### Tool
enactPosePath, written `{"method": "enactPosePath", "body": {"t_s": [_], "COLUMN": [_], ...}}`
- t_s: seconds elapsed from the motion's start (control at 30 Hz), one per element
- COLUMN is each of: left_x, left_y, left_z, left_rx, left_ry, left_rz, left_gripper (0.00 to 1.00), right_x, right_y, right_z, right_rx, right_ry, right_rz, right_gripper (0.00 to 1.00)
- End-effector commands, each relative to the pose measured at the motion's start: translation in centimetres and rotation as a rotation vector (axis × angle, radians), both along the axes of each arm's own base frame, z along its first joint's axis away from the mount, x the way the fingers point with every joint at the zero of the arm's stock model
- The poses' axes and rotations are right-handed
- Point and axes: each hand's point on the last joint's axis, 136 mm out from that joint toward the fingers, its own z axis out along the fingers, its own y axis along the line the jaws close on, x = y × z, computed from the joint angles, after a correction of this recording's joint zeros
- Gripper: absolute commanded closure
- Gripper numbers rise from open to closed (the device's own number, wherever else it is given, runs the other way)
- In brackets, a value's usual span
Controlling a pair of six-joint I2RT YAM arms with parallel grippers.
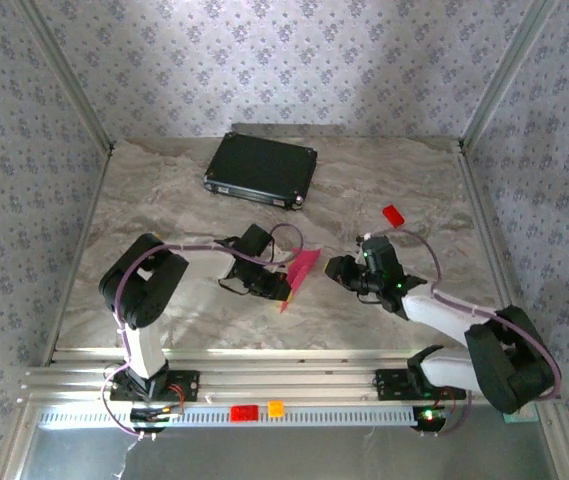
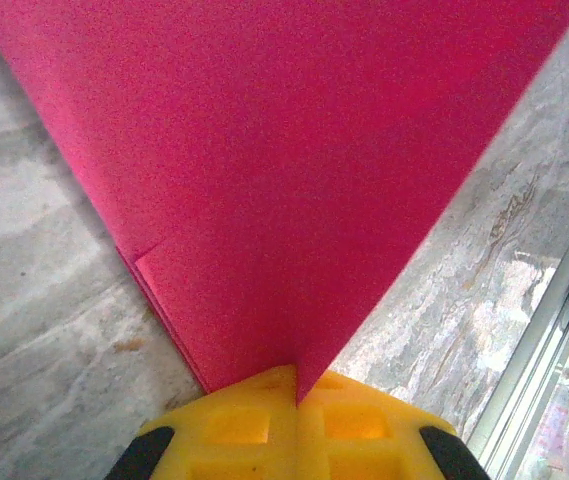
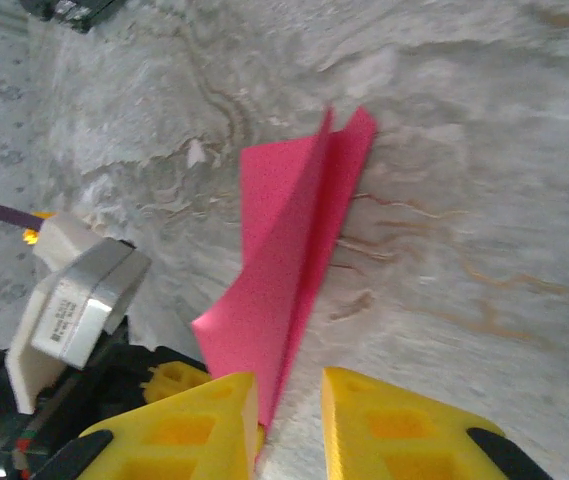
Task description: Fold a paper plane with a square sheet of paper (pick it up from the middle)
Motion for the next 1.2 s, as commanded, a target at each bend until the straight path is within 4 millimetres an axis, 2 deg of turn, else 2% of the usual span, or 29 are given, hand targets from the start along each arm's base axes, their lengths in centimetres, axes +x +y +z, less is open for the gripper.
{"method": "enactPosePath", "body": {"t_s": [0.0, 0.13, 0.27, 0.57, 0.93, 1.17], "left_x": [-1.0, -1.7, -1.5, -1.2, -1.1, -1.2], "left_y": [0.9, 0.3, 0.1, 1.1, 2.0, 2.4], "left_z": [-1.5, -1.5, -1.5, -1.9, -2.7, -3.4], "left_rx": [0.035, -0.002, -0.044, -0.051, -0.043, -0.035], "left_ry": [0.024, 0.118, 0.138, 0.177, 0.215, 0.245], "left_rz": [-0.018, -0.039, 0.001, 0.052, 0.125, 0.164], "left_gripper": [1.00, 1.00, 1.00, 1.00, 1.00, 1.00], "right_x": [0.4, 0.6, 1.1, 2.1, 1.3, 2.0], "right_y": [2.7, 5.2, 7.1, 7.5, 6.9, 7.6], "right_z": [1.4, 0.8, -0.1, -2.4, -3.7, -3.7], "right_rx": [0.071, 0.126, 0.142, 0.158, 0.157, 0.169], "right_ry": [-0.048, -0.028, 0.002, 0.068, 0.111, 0.114], "right_rz": [0.123, 0.182, 0.208, 0.179, 0.182, 0.194], "right_gripper": [0.78, 0.86, 0.90, 0.91, 0.91, 0.91]}}
